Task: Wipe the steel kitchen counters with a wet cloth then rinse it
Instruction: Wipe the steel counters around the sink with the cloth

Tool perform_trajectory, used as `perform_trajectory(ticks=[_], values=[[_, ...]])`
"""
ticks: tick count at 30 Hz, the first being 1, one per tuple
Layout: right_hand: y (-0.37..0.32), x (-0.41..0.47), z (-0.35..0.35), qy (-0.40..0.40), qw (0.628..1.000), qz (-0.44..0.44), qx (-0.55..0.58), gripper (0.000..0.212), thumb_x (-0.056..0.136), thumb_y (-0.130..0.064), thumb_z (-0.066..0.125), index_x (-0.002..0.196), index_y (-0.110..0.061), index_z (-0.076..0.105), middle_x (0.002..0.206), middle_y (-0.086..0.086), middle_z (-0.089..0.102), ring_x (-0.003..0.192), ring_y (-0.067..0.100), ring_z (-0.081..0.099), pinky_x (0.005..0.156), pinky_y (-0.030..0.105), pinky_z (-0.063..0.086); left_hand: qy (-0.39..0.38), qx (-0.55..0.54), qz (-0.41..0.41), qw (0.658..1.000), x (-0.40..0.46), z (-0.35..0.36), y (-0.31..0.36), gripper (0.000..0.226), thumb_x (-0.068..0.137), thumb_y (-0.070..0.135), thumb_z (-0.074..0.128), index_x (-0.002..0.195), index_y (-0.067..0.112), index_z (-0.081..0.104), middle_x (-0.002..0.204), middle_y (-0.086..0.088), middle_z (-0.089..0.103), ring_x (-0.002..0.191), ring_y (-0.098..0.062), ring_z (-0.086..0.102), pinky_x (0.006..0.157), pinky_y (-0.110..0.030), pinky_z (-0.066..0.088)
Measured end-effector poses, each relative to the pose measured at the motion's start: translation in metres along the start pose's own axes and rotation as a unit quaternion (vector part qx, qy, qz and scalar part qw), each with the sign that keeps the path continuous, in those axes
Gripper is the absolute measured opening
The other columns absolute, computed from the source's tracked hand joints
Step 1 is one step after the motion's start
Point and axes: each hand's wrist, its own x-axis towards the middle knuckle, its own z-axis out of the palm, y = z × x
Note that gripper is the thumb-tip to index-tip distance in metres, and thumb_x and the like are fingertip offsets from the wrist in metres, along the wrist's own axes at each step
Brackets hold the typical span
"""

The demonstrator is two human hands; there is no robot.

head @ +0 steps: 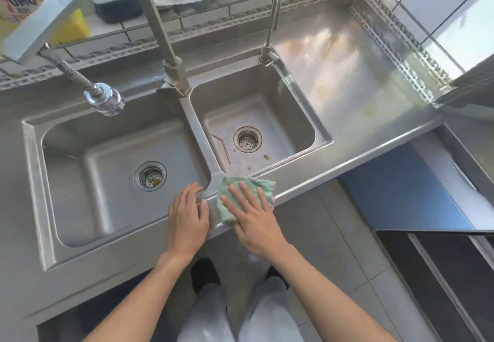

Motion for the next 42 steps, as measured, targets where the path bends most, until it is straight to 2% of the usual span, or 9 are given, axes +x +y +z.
perform_trajectory(ticks=[4, 10, 14, 19, 25, 29, 34, 38, 42], values=[[0.08, -0.02, -0.025, -0.035, 0.995, -0.082, -0.039, 0.073, 0.098, -0.031, 0.049, 0.162, -0.037, 0.017, 0.171, -0.008, 0.003, 0.158, 0.018, -0.006, 0.128, 0.044, -0.008, -0.019, -0.019, 0.045, 0.999, 0.014, 0.032, 0.056, 0.033, 0.104, 0.014, 0.056, 0.136, 0.009, 0.061, 0.147, -0.006, 0.058, 0.139, -0.023, 0.052, 0.121, -0.042, 0.037], [0.222, -0.027, -0.077, -0.003, 0.994, 0.113, -0.005, 0.065, 0.103, -0.03, 0.046, 0.162, -0.036, 0.018, 0.172, -0.008, 0.006, 0.159, 0.016, -0.003, 0.128, 0.049, 0.003, -0.031, -0.06, 0.057, 0.996, 0.048, 0.086, 0.128, 0.033, 0.104, 0.017, 0.054, 0.136, 0.011, 0.059, 0.147, -0.002, 0.057, 0.139, -0.018, 0.051, 0.121, -0.039, 0.039], [0.212, -0.005, -0.075, 0.072, 0.966, 0.242, 0.047, 0.057, 0.105, -0.035, 0.045, 0.16, -0.031, 0.03, 0.171, -0.002, 0.014, 0.159, 0.022, 0.002, 0.128, 0.05, -0.001, 0.007, -0.029, -0.002, 1.0, 0.064, 0.121, 0.165, 0.033, 0.102, 0.02, 0.054, 0.132, 0.01, 0.062, 0.142, -0.005, 0.063, 0.131, -0.027, 0.057, 0.116, -0.04, 0.04], [0.165, -0.017, -0.046, 0.037, 0.995, 0.081, 0.043, 0.067, 0.094, -0.037, 0.033, 0.161, -0.033, 0.027, 0.172, -0.006, 0.012, 0.159, 0.019, -0.003, 0.127, 0.053, 0.003, 0.04, 0.07, -0.009, 0.997, 0.066, 0.134, 0.166, 0.054, 0.102, 0.036, 0.035, 0.135, 0.004, 0.063, 0.146, -0.013, 0.062, 0.135, -0.034, 0.057, 0.118, -0.049, 0.04], [0.252, -0.04, -0.071, -0.01, 0.998, -0.059, -0.007, 0.07, 0.092, -0.031, 0.038, 0.161, -0.033, 0.027, 0.17, -0.008, 0.014, 0.159, 0.016, 0.002, 0.129, 0.045, 0.0, 0.03, 0.086, -0.033, 0.995, 0.065, 0.137, 0.165, 0.057, 0.102, 0.041, 0.033, 0.141, 0.009, 0.06, 0.154, -0.008, 0.057, 0.146, -0.027, 0.048, 0.128, -0.047, 0.028], [0.314, -0.039, -0.094, 0.018, 0.999, 0.05, 0.01, 0.062, 0.098, -0.04, 0.03, 0.16, -0.034, 0.028, 0.17, -0.011, 0.015, 0.158, 0.011, 0.001, 0.127, 0.051, 0.009, 0.021, 0.093, -0.042, 0.995, 0.066, 0.137, 0.167, 0.059, 0.102, 0.043, 0.031, 0.143, 0.012, 0.059, 0.156, -0.006, 0.055, 0.15, -0.024, 0.044, 0.13, -0.045, 0.024], [0.266, 0.006, -0.086, 0.109, 0.963, 0.244, 0.042, 0.057, 0.106, -0.04, 0.038, 0.16, -0.03, 0.029, 0.171, -0.004, 0.014, 0.159, 0.02, 0.001, 0.128, 0.052, 0.002, 0.009, 0.093, -0.049, 0.994, 0.066, 0.135, 0.17, 0.062, 0.101, 0.043, 0.031, 0.15, 0.012, 0.054, 0.159, -0.006, 0.052, 0.153, -0.023, 0.041, 0.131, -0.044, 0.022], [0.22, 0.002, -0.065, 0.073, 0.99, 0.111, 0.051, 0.058, 0.101, -0.041, 0.034, 0.158, -0.031, 0.034, 0.17, -0.005, 0.019, 0.159, 0.019, 0.001, 0.127, 0.055, 0.005, 0.004, 0.1, -0.047, 0.994, 0.067, 0.133, 0.172, 0.062, 0.101, 0.041, 0.032, 0.149, 0.01, 0.054, 0.159, -0.007, 0.052, 0.152, -0.024, 0.042, 0.131, -0.044, 0.023], [0.246, -0.035, -0.065, 0.018, 0.999, -0.03, 0.019, 0.065, 0.097, -0.033, 0.04, 0.161, -0.032, 0.027, 0.171, -0.009, 0.015, 0.159, 0.015, 0.0, 0.128, 0.046, -0.002, -0.003, 0.096, -0.052, 0.994, 0.067, 0.131, 0.174, 0.062, 0.1, 0.042, 0.032, 0.15, 0.011, 0.054, 0.159, -0.006, 0.052, 0.152, -0.023, 0.042, 0.131, -0.045, 0.022]])
